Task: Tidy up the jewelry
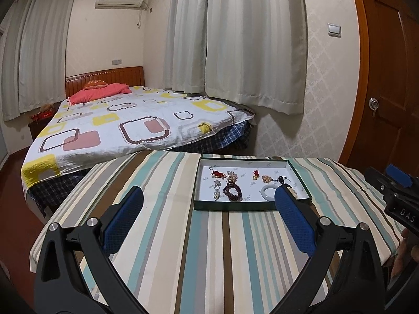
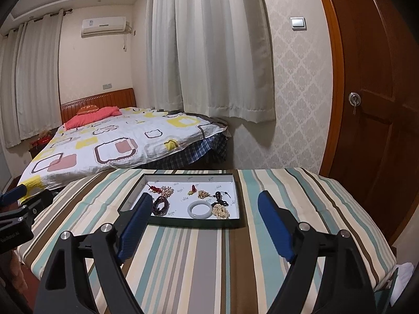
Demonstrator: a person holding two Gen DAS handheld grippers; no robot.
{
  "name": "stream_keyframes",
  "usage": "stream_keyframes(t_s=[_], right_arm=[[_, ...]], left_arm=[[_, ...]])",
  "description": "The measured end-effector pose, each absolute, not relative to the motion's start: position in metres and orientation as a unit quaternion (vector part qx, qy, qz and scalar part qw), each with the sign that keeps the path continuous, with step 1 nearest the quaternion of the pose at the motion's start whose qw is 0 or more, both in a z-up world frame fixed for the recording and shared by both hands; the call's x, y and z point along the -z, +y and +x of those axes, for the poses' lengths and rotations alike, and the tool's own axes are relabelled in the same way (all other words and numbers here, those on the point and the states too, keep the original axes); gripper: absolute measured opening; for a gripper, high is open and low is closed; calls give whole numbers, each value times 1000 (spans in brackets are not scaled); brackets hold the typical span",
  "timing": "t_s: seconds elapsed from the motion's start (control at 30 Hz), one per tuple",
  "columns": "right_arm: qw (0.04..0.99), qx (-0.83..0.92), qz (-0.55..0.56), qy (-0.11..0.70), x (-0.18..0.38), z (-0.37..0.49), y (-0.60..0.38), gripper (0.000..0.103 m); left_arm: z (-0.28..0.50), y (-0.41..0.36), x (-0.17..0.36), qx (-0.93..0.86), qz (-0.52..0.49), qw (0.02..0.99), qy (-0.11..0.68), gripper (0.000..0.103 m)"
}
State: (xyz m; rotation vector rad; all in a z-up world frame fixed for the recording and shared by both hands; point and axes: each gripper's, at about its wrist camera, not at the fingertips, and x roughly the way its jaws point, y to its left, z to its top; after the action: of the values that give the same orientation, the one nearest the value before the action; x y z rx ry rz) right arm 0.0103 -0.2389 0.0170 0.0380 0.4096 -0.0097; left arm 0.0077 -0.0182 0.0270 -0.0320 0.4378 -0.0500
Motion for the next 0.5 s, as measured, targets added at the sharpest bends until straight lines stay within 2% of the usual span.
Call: stream_keyframes(t_s=[0.5], right_arm=[[981,4,12,196,-18,4,-236,80]], left_arm=[[7,-18,-28,24,-18,975,220,98]])
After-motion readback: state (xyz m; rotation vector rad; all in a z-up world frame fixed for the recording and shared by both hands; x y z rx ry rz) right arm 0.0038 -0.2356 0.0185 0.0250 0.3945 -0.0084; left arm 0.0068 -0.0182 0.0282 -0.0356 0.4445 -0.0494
